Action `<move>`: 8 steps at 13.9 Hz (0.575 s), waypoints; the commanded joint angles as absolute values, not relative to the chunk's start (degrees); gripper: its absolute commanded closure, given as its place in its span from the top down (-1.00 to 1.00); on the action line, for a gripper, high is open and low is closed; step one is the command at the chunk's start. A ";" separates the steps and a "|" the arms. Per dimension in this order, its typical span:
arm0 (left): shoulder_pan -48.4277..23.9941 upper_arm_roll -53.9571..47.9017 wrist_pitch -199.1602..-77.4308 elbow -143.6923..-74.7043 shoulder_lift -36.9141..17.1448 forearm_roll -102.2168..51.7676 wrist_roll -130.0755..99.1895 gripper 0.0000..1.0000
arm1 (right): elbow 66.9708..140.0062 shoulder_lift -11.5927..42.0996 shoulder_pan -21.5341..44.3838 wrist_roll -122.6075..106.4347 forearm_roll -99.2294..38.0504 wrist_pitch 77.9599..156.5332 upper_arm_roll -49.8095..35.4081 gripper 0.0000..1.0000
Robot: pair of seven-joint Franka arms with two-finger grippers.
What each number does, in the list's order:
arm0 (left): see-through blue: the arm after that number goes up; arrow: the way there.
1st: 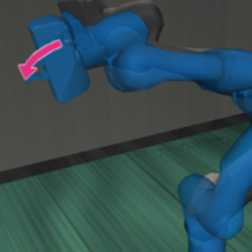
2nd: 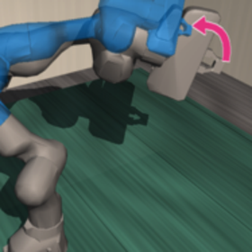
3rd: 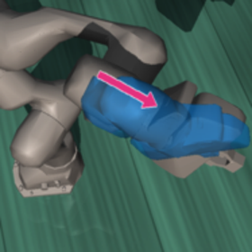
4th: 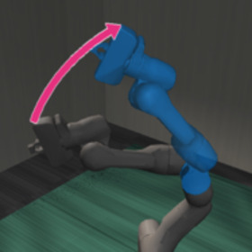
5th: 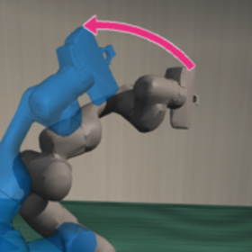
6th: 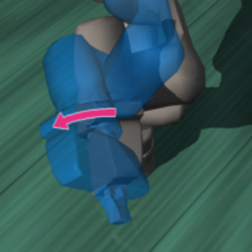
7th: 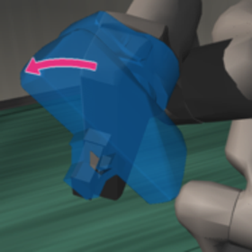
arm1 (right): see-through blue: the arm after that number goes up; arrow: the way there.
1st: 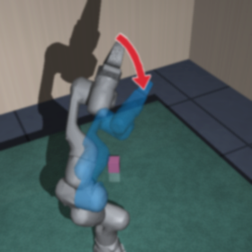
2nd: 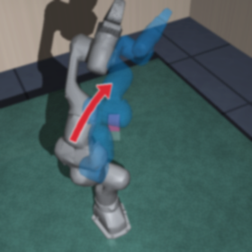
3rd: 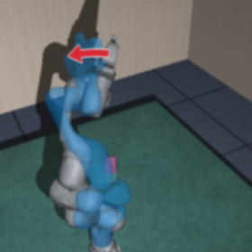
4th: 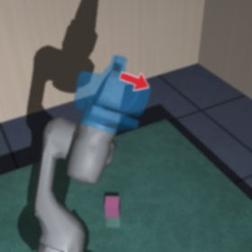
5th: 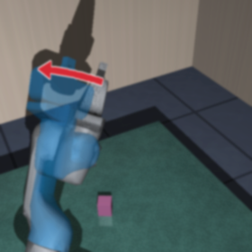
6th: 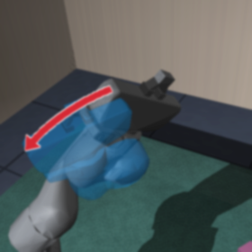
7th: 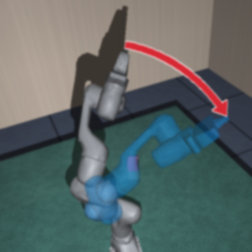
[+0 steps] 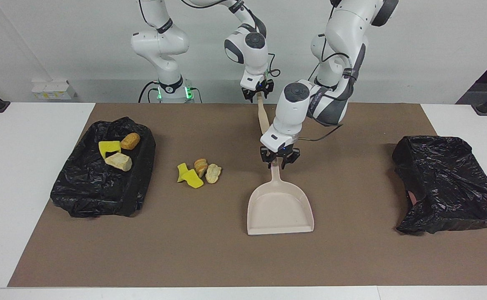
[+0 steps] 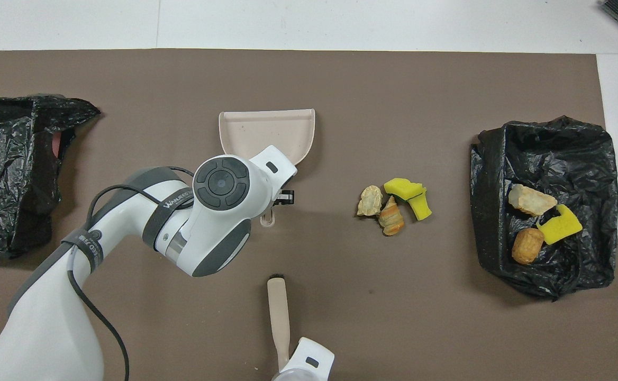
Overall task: Sweep and dump trash in bin
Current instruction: 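Lift the dustpan with the left gripper while the right gripper grasps the brush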
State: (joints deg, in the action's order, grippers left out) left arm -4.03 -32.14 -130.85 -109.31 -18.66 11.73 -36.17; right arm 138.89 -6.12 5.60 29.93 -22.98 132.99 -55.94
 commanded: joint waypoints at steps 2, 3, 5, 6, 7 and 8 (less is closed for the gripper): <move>-3.43 -32.61 -131.05 -109.16 -18.90 12.83 -35.95 -0.32 | 138.87 -4.84 4.83 29.09 -21.01 134.13 -56.43 -1.00; -3.43 -32.61 -130.61 -109.16 -18.81 12.83 -35.34 -0.51 | 138.61 -4.40 4.66 29.09 -20.66 134.03 -56.43 -1.00; -3.43 -32.52 -129.03 -108.81 -18.63 12.92 -31.92 -0.87 | 136.68 -4.39 3.96 28.83 -20.22 130.46 -56.25 -1.00; -3.34 -32.52 -127.72 -108.46 -18.11 13.01 -30.34 -1.00 | 135.36 -4.66 3.69 29.09 -19.69 127.73 -55.81 -1.00; -2.73 -32.43 -126.14 -107.76 -17.15 13.01 -26.75 -1.00 | 134.48 -5.27 3.26 29.00 -19.51 125.70 -55.38 -1.00; -2.03 -32.43 -123.86 -106.97 -16.53 13.01 -22.11 -1.00 | 134.12 -6.49 2.73 28.48 -19.51 123.86 -54.76 -1.00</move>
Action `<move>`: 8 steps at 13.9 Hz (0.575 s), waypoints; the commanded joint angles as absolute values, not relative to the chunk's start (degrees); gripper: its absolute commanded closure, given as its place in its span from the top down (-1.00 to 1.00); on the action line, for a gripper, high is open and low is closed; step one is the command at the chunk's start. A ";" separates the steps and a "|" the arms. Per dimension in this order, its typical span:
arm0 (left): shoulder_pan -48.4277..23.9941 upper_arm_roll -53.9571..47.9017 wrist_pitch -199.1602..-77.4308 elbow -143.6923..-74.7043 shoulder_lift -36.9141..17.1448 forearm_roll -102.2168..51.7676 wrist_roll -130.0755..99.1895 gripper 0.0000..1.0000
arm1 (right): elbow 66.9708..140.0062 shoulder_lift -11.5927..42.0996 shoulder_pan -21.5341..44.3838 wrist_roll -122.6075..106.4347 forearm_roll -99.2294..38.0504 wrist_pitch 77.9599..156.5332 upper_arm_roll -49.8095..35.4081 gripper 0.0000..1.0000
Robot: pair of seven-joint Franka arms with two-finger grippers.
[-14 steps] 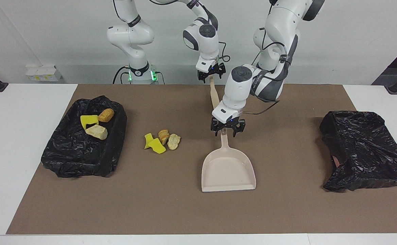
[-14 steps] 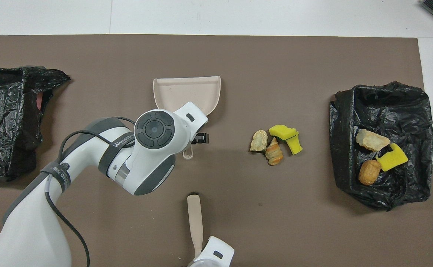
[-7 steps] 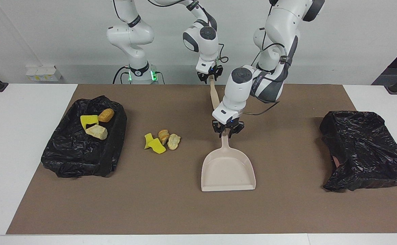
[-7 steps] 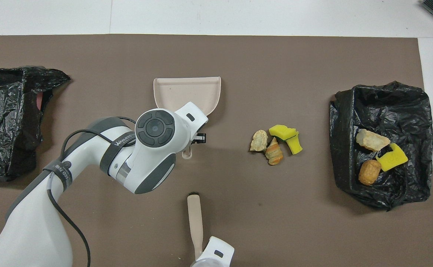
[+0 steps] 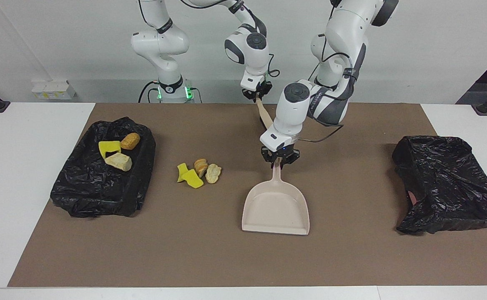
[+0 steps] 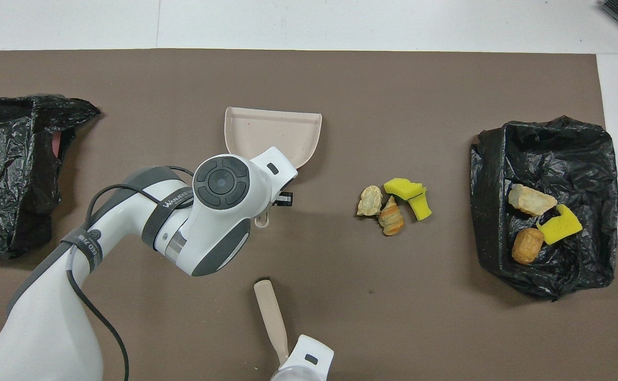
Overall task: Sweep and dump trash in bin
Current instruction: 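Lift the dustpan with the left gripper while the right gripper grasps the brush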
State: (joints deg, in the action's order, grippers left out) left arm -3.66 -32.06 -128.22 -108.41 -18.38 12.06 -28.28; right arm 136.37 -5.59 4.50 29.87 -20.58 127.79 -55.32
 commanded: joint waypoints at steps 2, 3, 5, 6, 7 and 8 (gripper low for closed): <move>-1.24 -32.34 -118.76 -105.91 -14.60 12.92 -9.91 -1.00 | 134.03 -9.83 2.72 26.21 -19.51 120.60 -51.69 -1.00; -0.36 -32.34 -117.35 -106.00 -13.55 12.92 -1.93 -1.00 | 134.03 -11.58 2.72 25.06 -19.51 119.11 -49.94 -1.00; 1.14 -32.26 -116.28 -106.17 -12.83 12.83 14.69 -1.00 | 133.42 -14.40 2.72 21.82 -19.51 114.99 -43.28 -1.00; 1.58 -32.17 -116.28 -106.26 -12.83 12.75 21.46 -1.00 | 132.55 -15.98 2.72 20.75 -19.51 111.92 -40.55 -1.00; 2.02 -32.17 -116.37 -106.52 -12.83 12.74 26.58 -1.00 | 132.02 -16.87 2.72 19.87 -19.42 110.49 -37.47 -1.00; 1.93 -32.17 -116.19 -106.87 -12.66 12.83 30.81 -1.00 | 131.66 -16.79 2.72 18.47 -18.03 110.39 -34.14 -1.00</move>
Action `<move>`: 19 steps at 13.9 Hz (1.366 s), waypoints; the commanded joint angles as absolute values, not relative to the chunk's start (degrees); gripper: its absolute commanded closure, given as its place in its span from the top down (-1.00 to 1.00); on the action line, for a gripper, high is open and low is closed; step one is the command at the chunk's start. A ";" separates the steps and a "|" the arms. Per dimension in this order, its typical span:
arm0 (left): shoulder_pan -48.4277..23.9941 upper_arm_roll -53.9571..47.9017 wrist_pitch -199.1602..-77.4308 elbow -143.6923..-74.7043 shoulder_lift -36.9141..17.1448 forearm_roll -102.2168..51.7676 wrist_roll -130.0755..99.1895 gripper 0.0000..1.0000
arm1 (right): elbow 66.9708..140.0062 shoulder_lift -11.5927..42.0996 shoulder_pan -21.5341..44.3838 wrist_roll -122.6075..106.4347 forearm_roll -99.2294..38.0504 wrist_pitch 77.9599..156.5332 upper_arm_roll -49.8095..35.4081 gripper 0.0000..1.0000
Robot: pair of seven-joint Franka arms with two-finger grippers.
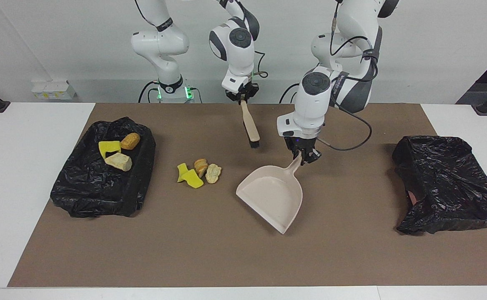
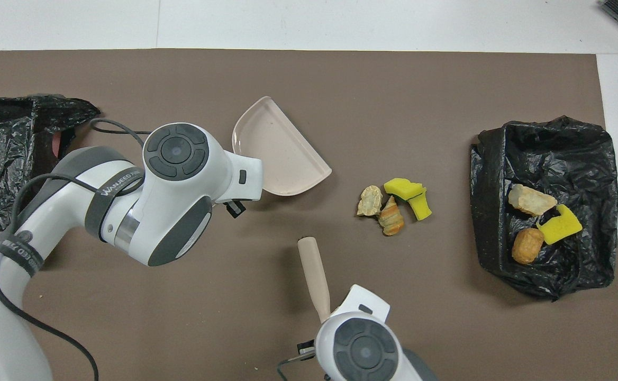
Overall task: Sweep and dump trash in bin
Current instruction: 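Lift the dustpan with the left gripper while the right gripper grasps the brush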
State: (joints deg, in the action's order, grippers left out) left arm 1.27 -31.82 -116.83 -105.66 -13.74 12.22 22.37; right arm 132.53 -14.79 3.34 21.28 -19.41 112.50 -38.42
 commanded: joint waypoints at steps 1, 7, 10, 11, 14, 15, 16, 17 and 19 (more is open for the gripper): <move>1.93 -32.25 -116.02 -107.48 -12.05 12.83 34.76 -1.00 | 131.40 -16.18 2.38 16.98 -15.06 110.74 -31.84 -1.00; 1.14 -34.88 -115.66 -109.68 -12.65 12.13 41.75 -1.00 | 122.18 -4.85 1.49 8.71 6.82 110.48 -18.92 -1.00; 1.05 -36.91 -116.63 -111.44 -12.31 11.08 40.00 -1.00 | 120.59 -0.72 1.41 6.33 17.29 111.44 -15.39 -1.00; 1.05 -37.09 -116.63 -111.45 -12.30 10.90 38.51 -1.00 | 120.67 0.60 1.23 6.59 17.84 111.88 -14.34 -1.00; 0.44 -37.88 -118.64 -112.67 -13.45 10.81 33.68 -1.00 | 122.34 2.80 1.23 8.86 17.93 112.58 -13.97 -1.00; 0.44 -38.05 -119.52 -113.28 -13.36 10.81 33.49 -1.00 | 124.00 3.16 1.49 12.18 17.93 114.33 -14.15 -1.00; 0.35 -38.67 -119.27 -113.46 -13.19 10.90 33.40 -1.00 | 124.45 3.34 1.84 14.22 16.80 114.61 -14.41 -1.00; 0.35 -39.98 -119.44 -113.99 -13.10 10.90 33.49 -1.00 | 124.63 4.04 2.19 15.11 15.05 114.96 -14.50 -1.00; 0.18 -40.17 -119.27 -114.26 -12.22 11.07 33.40 -1.00 | 125.06 4.75 2.63 15.21 9.86 115.48 -14.76 -1.00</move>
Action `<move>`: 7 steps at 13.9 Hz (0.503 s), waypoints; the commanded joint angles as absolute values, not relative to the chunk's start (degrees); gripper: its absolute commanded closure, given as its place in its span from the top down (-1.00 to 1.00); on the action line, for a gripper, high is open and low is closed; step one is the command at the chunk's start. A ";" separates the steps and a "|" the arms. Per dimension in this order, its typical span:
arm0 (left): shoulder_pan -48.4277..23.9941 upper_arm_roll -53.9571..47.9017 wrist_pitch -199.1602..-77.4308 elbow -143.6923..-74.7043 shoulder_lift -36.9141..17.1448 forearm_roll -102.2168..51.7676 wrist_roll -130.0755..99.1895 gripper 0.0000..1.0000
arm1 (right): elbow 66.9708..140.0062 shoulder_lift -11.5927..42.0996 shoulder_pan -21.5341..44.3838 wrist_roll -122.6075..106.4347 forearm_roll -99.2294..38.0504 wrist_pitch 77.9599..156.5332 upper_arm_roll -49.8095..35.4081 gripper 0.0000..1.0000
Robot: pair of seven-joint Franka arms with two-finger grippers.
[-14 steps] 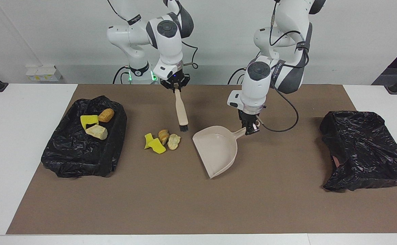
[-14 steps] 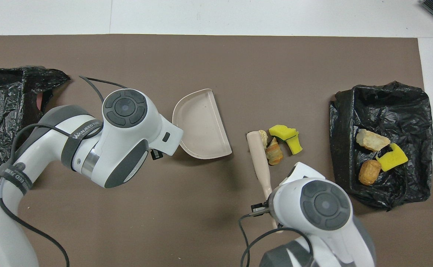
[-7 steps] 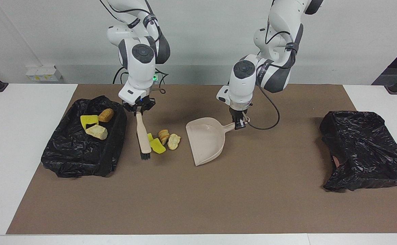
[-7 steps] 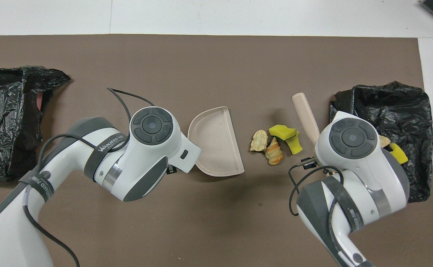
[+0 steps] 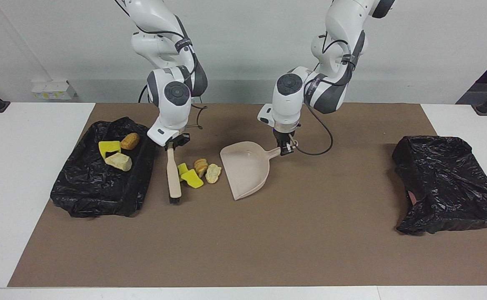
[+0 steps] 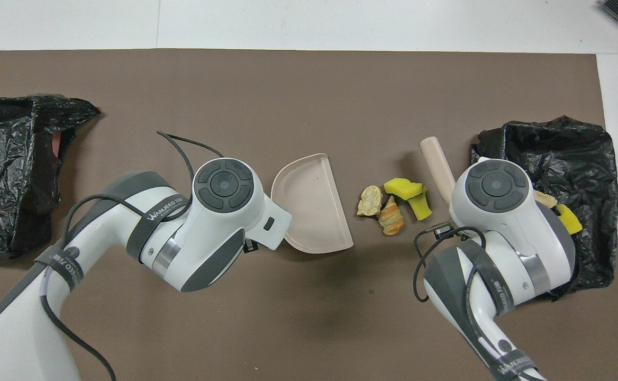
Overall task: Sweep and dump trash in bin
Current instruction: 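Lift the dustpan with the left gripper while the right gripper grasps the brush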
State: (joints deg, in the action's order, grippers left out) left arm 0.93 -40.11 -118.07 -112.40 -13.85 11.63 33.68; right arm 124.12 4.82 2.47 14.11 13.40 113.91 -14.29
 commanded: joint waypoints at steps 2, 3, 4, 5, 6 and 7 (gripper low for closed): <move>-0.53 -40.34 -118.22 -114.87 -11.08 11.77 33.40 -1.00 | 124.98 4.92 3.08 14.86 7.58 115.75 -17.82 -1.00; -0.44 -40.34 -118.21 -115.57 -10.90 12.39 33.40 -1.00 | 124.89 5.01 3.08 14.33 4.43 116.27 -19.32 -1.00; -0.44 -40.34 -118.04 -116.10 -10.64 13.26 33.40 -1.00 | 124.63 5.18 3.08 13.63 1.00 116.45 -20.99 -1.00; -0.44 -40.34 -118.12 -116.80 -9.94 13.45 33.40 -1.00 | 124.63 5.53 3.08 13.28 -3.47 117.67 -23.09 -1.00; -0.35 -40.43 -118.12 -117.07 -9.84 13.45 33.75 -1.00 | 124.63 5.71 3.08 12.84 -8.13 118.82 -24.07 -1.00; -0.09 -40.43 -118.21 -117.07 -9.84 13.45 34.01 -1.00 | 124.45 5.80 3.08 11.35 -11.91 118.83 -24.87 -1.00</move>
